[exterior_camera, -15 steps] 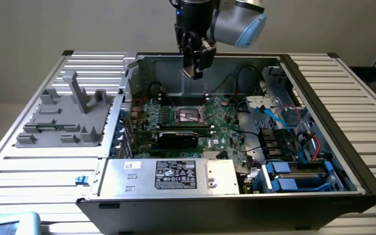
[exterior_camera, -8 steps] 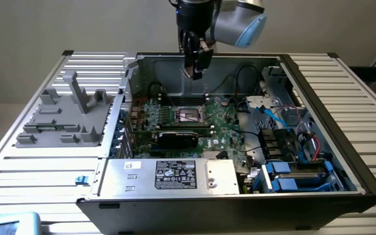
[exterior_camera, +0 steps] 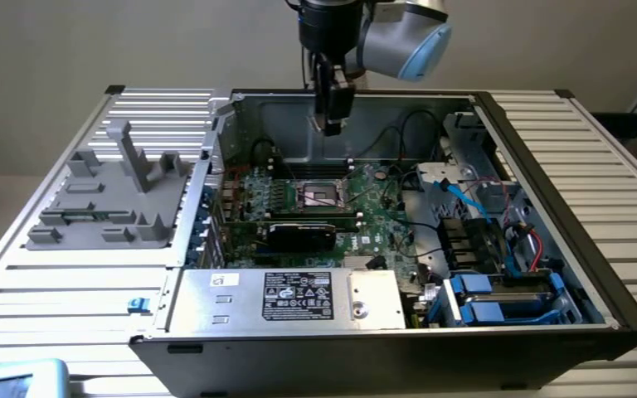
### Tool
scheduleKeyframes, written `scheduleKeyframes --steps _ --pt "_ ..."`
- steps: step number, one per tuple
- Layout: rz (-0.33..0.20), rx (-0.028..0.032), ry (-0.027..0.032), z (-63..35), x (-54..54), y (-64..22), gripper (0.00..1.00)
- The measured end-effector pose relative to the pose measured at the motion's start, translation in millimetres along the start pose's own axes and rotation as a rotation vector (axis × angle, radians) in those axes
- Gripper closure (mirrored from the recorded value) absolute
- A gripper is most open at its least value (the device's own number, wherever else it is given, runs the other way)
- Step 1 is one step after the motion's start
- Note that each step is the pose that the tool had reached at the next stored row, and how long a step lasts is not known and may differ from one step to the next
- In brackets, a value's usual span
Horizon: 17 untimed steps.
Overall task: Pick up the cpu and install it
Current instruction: 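Place the cpu into insertion slot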
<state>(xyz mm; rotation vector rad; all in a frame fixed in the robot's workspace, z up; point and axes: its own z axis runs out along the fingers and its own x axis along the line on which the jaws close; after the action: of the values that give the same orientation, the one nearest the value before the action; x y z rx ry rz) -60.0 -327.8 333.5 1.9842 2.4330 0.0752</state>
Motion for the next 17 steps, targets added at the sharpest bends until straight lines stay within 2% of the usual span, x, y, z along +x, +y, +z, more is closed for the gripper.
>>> scheduleKeyframes --steps 11,17 --pt "0.172 -0.0050 -0.0065 0.6 0.0 0.0 0.44" --pt "0.188 -0.0055 -0.0072 0.7 0.0 0.0 0.44"
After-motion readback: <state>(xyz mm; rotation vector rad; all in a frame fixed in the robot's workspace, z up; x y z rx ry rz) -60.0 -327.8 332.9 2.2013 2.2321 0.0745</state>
